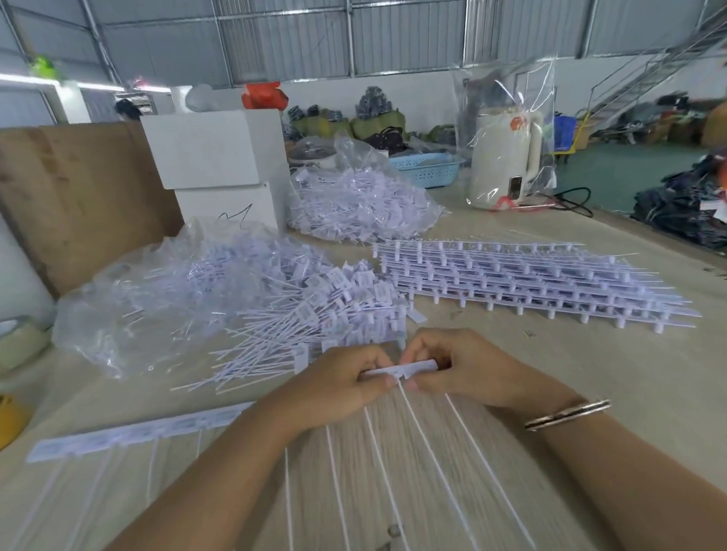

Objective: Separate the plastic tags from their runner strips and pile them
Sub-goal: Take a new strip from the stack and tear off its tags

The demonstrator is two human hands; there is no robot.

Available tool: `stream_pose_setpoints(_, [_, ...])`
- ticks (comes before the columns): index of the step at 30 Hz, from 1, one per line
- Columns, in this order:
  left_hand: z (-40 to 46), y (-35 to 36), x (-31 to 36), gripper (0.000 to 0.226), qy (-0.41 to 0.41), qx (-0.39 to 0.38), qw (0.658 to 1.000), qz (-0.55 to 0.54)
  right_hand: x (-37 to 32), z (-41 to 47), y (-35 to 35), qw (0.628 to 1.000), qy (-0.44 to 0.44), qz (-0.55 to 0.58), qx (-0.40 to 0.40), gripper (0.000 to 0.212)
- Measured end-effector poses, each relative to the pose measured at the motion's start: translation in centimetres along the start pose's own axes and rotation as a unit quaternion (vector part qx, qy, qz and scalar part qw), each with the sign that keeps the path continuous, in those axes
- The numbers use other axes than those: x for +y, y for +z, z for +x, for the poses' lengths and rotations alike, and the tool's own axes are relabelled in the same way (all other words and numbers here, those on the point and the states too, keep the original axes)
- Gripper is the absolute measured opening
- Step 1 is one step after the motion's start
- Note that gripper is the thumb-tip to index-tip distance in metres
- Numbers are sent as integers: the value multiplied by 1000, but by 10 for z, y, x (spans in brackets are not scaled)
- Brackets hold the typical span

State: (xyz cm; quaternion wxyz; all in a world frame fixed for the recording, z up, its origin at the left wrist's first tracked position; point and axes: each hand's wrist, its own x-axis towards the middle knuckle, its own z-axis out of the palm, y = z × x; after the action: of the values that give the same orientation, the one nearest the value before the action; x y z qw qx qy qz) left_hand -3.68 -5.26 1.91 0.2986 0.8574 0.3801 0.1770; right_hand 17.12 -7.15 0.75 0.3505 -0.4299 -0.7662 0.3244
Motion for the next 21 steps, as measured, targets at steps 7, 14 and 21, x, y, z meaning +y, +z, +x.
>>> stream_pose_setpoints(7, [-3, -3, -3, 5, 20, -29, 998, -60, 1, 1, 1, 999, 15, 37, -2, 12])
stream_pose_setpoints(14, [-1, -2, -3, 7, 13, -23, 995, -91, 2, 1, -4, 997, 43, 68, -19, 14])
stream_pose_setpoints(21, [1, -4, -5, 9, 6, -39, 991, -131, -2, -1, -5, 991, 44, 117, -36, 23])
